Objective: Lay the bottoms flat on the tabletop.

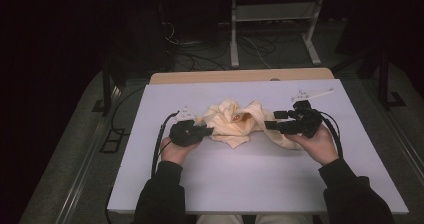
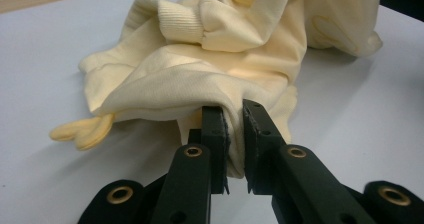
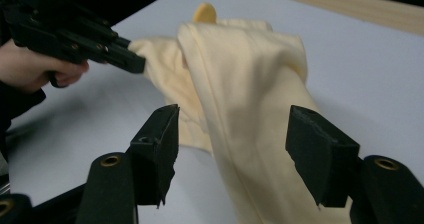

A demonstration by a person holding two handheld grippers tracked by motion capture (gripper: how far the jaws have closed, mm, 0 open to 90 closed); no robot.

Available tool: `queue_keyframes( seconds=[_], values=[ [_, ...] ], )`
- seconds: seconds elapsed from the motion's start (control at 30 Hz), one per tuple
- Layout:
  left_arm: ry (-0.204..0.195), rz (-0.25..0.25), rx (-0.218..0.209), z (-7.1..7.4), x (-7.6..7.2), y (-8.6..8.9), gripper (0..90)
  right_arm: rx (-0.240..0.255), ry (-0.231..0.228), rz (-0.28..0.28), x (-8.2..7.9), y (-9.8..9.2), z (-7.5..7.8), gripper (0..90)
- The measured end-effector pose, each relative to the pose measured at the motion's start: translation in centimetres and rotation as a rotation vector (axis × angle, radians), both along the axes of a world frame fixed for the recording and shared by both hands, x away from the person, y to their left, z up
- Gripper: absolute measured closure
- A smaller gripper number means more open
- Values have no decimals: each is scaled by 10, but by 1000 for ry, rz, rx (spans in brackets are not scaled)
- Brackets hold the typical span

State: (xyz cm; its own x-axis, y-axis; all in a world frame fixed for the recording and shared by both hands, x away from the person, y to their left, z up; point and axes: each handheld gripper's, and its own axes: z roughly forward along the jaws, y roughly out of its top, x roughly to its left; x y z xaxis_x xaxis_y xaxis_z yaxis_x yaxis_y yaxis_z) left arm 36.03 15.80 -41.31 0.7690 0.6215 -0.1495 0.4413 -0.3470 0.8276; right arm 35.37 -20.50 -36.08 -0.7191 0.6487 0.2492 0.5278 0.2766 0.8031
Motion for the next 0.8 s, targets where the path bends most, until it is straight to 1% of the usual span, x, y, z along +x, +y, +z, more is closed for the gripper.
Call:
queue_keyframes(
  seconds=[0.07, 0.2, 0.4, 0.53, 0.63, 0.73, 0.8],
  values=[
    [-2, 0, -2, 0, -1, -1, 797, 0, -11, 3, 2, 5, 4, 367],
    [-2, -2, -3, 0, -2, -1, 796, -22, -17, 11, 7, 15, 13, 357],
    [1, -7, -4, 0, -3, -2, 796, -63, -41, 37, 17, 26, 28, 356],
    [5, -7, -10, -1, -3, -2, 796, -70, -31, 36, 26, 28, 34, 356],
    [5, -9, -11, -1, -3, -2, 796, -85, -23, 37, 34, 32, 36, 348],
    [9, -8, -15, -1, -2, -2, 796, -104, -14, 37, 41, 36, 38, 313],
    [13, -7, -18, -2, -2, -2, 795, -115, 1, 37, 45, 38, 38, 304]
  ],
)
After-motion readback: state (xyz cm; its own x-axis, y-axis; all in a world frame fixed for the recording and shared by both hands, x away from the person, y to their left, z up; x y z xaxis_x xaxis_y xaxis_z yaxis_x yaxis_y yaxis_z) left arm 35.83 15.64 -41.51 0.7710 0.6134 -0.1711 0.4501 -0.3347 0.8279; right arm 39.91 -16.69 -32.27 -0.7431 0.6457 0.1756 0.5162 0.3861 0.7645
